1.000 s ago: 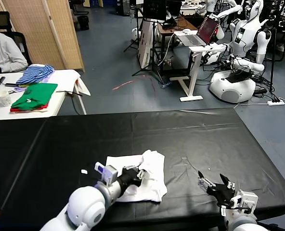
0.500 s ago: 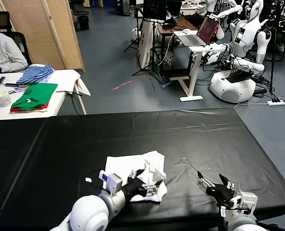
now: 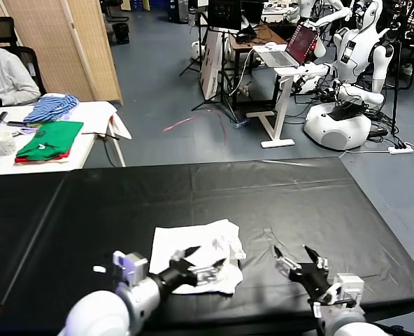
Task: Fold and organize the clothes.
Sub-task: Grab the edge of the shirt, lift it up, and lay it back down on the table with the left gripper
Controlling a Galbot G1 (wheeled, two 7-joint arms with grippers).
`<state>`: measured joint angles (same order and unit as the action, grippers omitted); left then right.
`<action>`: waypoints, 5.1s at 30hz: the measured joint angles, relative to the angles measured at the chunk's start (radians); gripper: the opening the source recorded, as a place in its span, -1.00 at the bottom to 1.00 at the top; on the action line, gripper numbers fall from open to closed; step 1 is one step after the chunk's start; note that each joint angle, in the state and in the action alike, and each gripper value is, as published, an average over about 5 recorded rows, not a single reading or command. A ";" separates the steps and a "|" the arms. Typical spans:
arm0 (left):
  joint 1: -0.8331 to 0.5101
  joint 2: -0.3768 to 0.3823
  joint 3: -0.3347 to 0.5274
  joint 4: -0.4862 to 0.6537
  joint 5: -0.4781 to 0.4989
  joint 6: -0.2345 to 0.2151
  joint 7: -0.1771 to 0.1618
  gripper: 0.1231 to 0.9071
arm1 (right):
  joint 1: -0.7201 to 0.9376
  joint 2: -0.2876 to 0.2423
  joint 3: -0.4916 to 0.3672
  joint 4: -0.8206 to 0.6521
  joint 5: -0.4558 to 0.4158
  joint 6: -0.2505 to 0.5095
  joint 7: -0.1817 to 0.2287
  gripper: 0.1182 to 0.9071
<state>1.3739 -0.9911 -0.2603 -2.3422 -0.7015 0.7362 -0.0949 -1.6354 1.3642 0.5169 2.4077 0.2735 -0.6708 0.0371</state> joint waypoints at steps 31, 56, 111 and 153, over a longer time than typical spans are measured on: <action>0.221 -0.061 -0.251 0.076 0.492 0.000 0.070 1.00 | 0.246 -0.123 -0.431 -0.201 -0.455 0.012 -0.129 1.00; 0.203 -0.057 -0.228 0.093 0.430 0.000 0.072 1.00 | 0.126 -0.110 -0.268 -0.114 -0.441 -0.066 -0.055 1.00; 0.184 -0.193 -0.204 0.231 0.066 -0.176 0.164 0.94 | -0.054 -0.080 -0.011 0.107 -0.181 -0.047 -0.060 1.00; 0.157 -0.001 -0.551 0.032 0.292 -0.200 0.129 -0.85 | -0.039 -0.050 0.003 0.083 -0.184 -0.022 -0.057 1.00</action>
<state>1.5308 -0.9924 -0.8109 -2.3101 -0.4091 0.5362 0.0342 -1.6741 1.3146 0.5199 2.4903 0.0897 -0.6924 -0.0195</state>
